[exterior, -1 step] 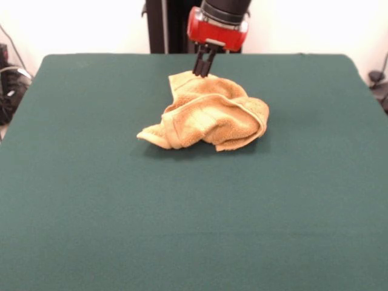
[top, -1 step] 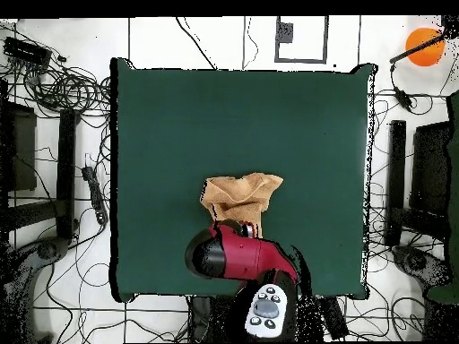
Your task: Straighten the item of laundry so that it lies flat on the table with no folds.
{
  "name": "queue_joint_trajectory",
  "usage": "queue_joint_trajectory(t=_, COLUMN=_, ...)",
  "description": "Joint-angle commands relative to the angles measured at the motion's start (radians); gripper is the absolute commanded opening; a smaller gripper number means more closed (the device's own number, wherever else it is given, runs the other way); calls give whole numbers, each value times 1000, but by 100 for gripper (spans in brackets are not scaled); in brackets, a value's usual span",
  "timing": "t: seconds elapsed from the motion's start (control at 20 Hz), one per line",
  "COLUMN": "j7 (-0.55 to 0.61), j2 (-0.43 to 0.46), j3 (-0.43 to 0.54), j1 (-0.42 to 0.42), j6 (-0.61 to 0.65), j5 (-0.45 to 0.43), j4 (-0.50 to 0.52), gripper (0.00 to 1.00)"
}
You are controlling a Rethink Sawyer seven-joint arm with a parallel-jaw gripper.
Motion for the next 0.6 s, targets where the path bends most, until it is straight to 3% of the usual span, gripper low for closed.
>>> queue_joint_trajectory(t=0.05, j7=147, j2=44, j3=88, j1=2, j6=97, j5=36, j4=-42, gripper=0)
queue_joint_trajectory(t=0.1, j7=148, j2=45, j3=89, j1=2, j6=97, j5=37, j4=-43, gripper=100)
queue_joint_trajectory(t=0.6, j7=150, j2=44, j3=92, j1=1, j6=92, j5=38, j4=-40, gripper=100)
